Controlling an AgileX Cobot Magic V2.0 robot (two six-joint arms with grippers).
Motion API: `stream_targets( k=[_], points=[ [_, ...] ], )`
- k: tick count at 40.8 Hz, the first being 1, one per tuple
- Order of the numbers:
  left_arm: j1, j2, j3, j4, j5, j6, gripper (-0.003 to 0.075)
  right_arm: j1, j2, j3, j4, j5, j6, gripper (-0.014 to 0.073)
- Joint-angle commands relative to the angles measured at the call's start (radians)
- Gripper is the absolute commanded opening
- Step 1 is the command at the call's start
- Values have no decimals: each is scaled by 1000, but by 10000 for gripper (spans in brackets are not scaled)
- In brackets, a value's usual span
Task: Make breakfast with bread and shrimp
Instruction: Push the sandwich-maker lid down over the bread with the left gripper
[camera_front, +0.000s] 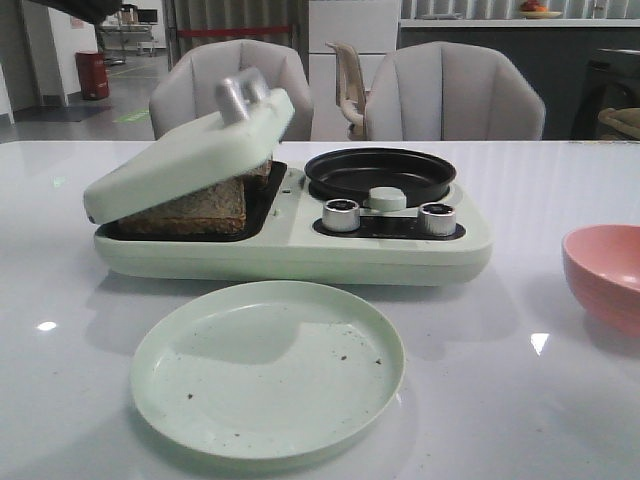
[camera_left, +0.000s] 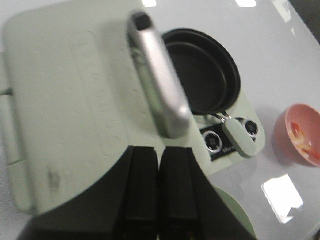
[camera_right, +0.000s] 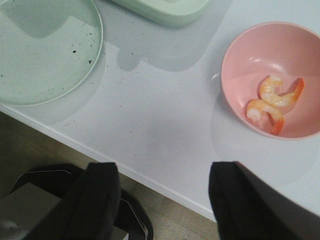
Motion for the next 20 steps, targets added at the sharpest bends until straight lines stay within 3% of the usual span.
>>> stream_targets(
  k=[1,12,17,20],
  points=[
    [-88,-110,37,17,-62,5,102,-6,-5,-26,-8,-58,1,504],
    [-289,-264,210,124,-105,-65,106,-6,-5,-26,-8,-58,1,504],
    [-371,-326,261,331,-109,-239,106,-6,-5,-26,-8,-58,1,504],
    [-423,-370,290,528,-113,-408,106,-6,-5,-26,-8,-58,1,504]
  ],
)
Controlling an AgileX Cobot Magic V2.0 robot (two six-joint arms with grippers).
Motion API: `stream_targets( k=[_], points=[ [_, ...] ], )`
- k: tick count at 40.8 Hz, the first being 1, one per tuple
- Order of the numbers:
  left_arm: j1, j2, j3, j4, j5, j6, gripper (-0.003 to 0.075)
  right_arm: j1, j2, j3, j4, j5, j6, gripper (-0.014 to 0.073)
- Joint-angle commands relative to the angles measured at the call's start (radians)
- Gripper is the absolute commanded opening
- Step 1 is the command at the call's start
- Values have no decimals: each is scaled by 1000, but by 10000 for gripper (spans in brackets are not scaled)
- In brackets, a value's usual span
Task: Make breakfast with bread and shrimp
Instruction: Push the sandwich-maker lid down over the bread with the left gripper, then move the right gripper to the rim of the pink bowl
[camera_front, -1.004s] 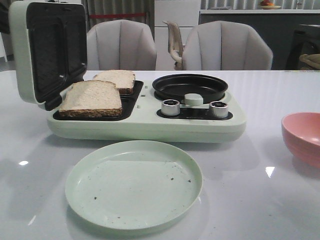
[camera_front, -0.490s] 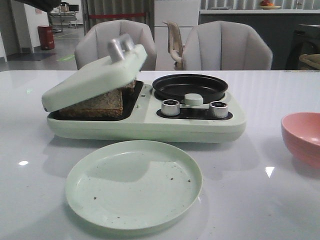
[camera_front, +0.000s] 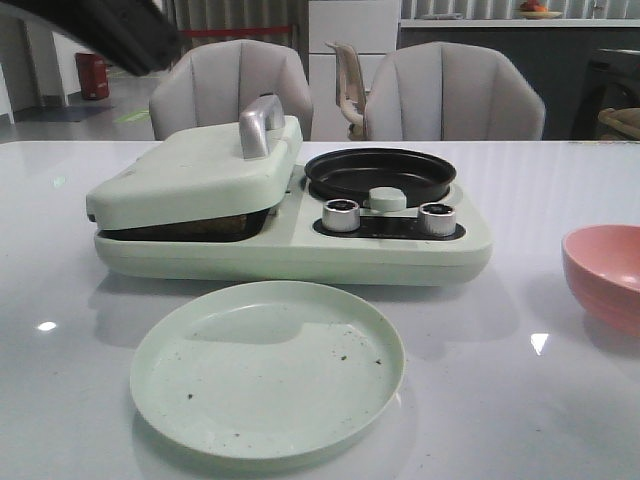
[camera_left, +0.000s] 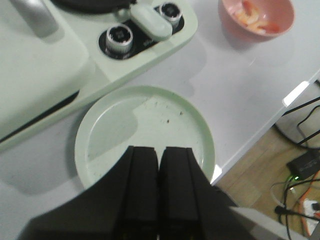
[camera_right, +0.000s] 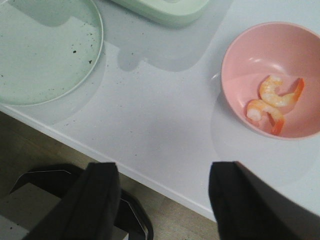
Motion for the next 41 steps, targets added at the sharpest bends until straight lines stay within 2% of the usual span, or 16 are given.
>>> stream_targets(
  k=[1,6,11,22,41],
  points=[
    [-59,-86,5,199,-56,-218,106,-6,-5,-26,-8,-58,1,504],
    [-104,-163,53,389,-54,-409,106,-6,-5,-26,-8,-58,1,504],
    [-110,-247,109,436,-54,-483,106,-6,-5,-26,-8,-58,1,504],
    [-110,-363,207,454,-54,-483,104,-6,-5,-26,-8,-58,1,504],
    [-110,-359,216,454,-80,-483,100,-6,-5,-26,-8,-58,1,504]
  ],
)
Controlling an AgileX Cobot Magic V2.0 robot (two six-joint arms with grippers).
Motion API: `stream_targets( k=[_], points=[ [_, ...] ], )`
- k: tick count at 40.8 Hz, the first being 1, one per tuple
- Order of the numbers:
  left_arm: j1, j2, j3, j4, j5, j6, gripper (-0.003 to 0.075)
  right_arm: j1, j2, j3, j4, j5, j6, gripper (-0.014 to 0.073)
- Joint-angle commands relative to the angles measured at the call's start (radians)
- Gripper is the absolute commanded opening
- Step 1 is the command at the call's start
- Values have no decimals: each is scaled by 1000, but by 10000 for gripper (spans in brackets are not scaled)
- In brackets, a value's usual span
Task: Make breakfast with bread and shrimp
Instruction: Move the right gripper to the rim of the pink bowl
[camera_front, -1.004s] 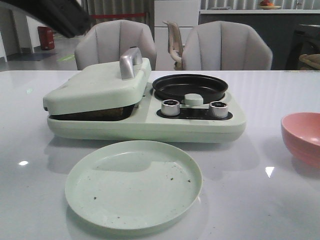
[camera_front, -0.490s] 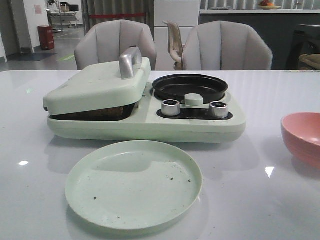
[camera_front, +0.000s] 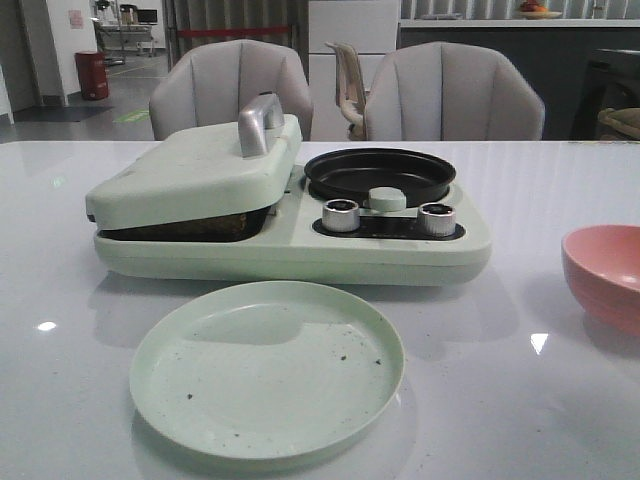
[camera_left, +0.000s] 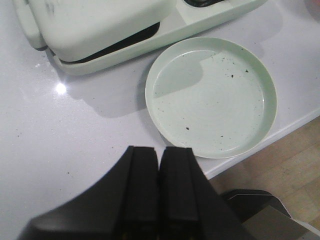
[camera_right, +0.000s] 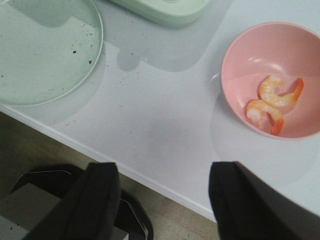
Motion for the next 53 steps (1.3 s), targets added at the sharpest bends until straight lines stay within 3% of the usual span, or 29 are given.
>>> stream_targets(
  k=[1,14,19,22,32,38,53],
  points=[
    [-7,-7,-26,2,-68,-8,100,-6,-5,-26,-8,-57,1,504],
    [-7,-7,-26,2,-68,-8,100,-6,-3,-26,-10,-97,1,504],
    [-7,-7,-26,2,-68,-8,100,-15,19,-33,-70,-98,4,504],
    [-7,-7,-26,2,-68,-8,100,-61,47,-51,-76,-80,19,504],
    [-7,-7,-26,2,-68,-8,100,-380,215,-167,-69,-45,19,504],
    [-7,-7,-26,2,-70,-8,100,-505,341,-216,-68,-58,15,504],
    [-7,-7,-26,2,-72,-8,100,-557,659,-272,-67,-244,15,504]
  ],
)
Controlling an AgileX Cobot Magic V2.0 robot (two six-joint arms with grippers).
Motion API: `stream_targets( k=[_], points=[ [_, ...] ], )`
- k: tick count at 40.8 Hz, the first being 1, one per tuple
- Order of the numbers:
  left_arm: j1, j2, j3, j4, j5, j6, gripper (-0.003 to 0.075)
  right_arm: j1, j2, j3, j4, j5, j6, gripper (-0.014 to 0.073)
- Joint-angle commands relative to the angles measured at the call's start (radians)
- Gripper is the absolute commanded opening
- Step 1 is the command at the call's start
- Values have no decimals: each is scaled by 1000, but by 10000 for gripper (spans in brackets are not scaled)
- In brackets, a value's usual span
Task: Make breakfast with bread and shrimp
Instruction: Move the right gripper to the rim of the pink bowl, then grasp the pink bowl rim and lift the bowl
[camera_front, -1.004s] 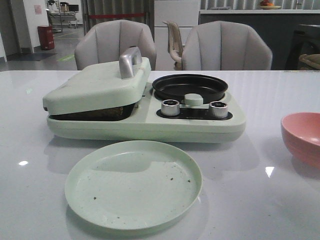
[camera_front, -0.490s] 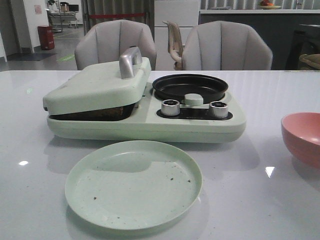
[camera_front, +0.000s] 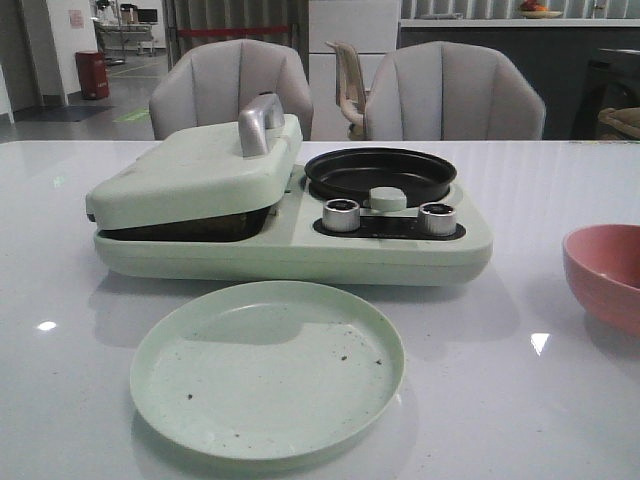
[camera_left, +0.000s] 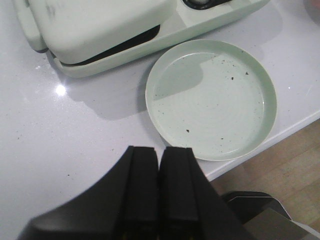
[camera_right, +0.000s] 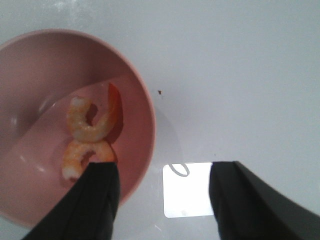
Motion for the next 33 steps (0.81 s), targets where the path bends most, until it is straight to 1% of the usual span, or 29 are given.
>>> stream_targets(
  k=[1,8,13,16,22,25,28,33],
  points=[
    [-7,-7,-26,1,-65,-8,100,-7,41,-36,-10,-111,-6,504],
    [-7,-7,-26,1,-65,-8,100,-7,140,-36,-10,-201,-6,504],
    [-7,-7,-26,1,-65,-8,100,-7,177,-36,-10,-226,-6,497],
    [-7,-7,-26,1,-65,-8,100,-7,185,-36,-10,-231,-6,448],
    [-7,-7,-26,1,-65,-8,100,-7,187,-36,-10,-240,-6,267],
    [-7,-7,-26,1,-65,-8,100,-7,187,-36,-10,-247,-6,190],
    [-7,-7,-26,1,-65,-8,100,-7,187,-36,-10,-253,-6,132],
    [-7,-7,-26,1,-65,-8,100,-7,187,-36,-7,-257,-6,69]
  ],
)
